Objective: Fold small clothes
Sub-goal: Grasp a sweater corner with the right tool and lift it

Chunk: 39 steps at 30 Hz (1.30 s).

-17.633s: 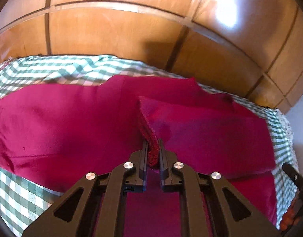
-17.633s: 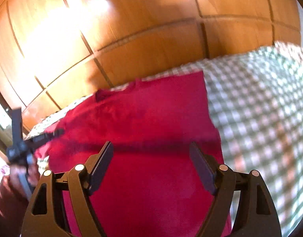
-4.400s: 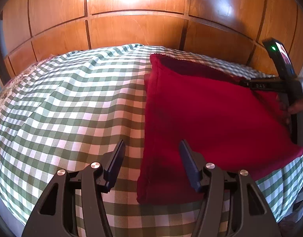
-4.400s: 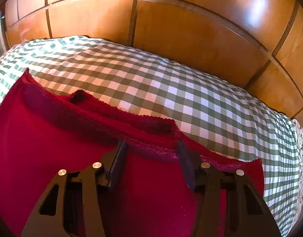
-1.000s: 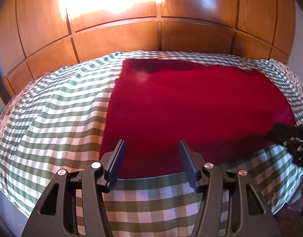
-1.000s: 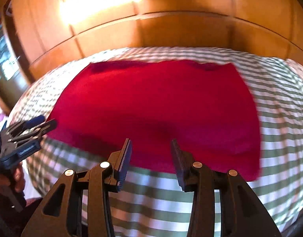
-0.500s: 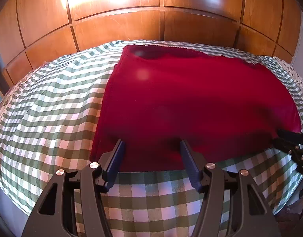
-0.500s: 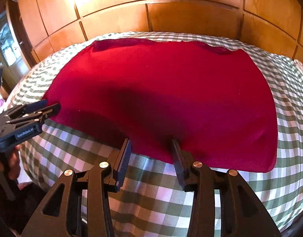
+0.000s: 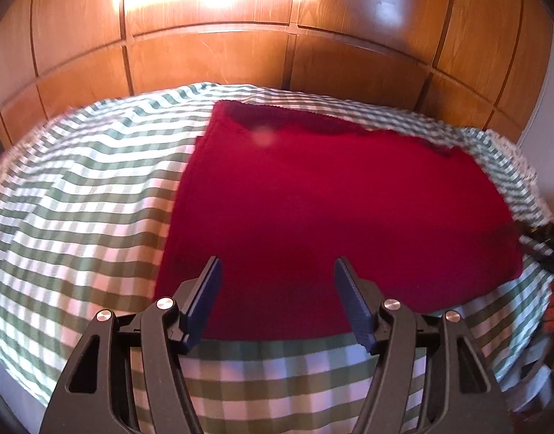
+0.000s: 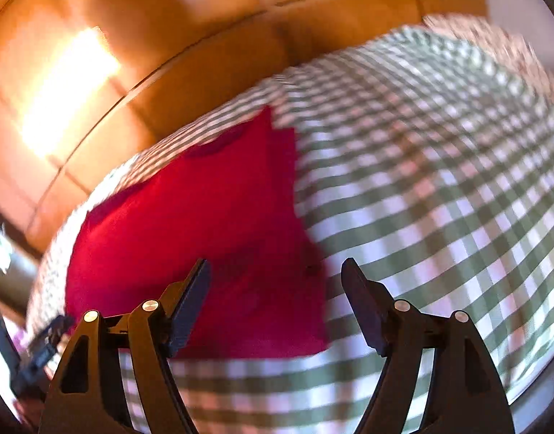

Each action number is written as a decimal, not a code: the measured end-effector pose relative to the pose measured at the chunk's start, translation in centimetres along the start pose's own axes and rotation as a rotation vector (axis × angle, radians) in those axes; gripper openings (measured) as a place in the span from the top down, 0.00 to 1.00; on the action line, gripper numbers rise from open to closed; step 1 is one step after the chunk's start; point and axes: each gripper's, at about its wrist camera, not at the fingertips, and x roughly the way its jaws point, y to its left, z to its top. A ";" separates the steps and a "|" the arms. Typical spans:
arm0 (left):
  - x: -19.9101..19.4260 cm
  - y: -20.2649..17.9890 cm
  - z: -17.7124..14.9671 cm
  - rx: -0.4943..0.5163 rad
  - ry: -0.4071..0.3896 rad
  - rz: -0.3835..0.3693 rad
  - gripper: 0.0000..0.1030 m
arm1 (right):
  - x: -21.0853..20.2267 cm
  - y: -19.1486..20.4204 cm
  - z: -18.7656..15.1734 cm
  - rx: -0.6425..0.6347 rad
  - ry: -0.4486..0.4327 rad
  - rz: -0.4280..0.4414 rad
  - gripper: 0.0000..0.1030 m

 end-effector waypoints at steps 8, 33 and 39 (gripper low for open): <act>1.8 0.2 1.7 -0.039 0.024 -0.069 0.43 | 2.5 -2.2 0.4 0.137 0.050 0.136 0.28; 2.4 2.9 2.5 -0.098 0.050 -0.043 0.50 | -0.9 12.9 1.9 -0.243 -0.004 0.256 0.70; 1.2 3.9 2.6 -0.103 0.015 -0.025 0.50 | -0.4 17.0 2.0 -0.304 -0.002 0.281 0.71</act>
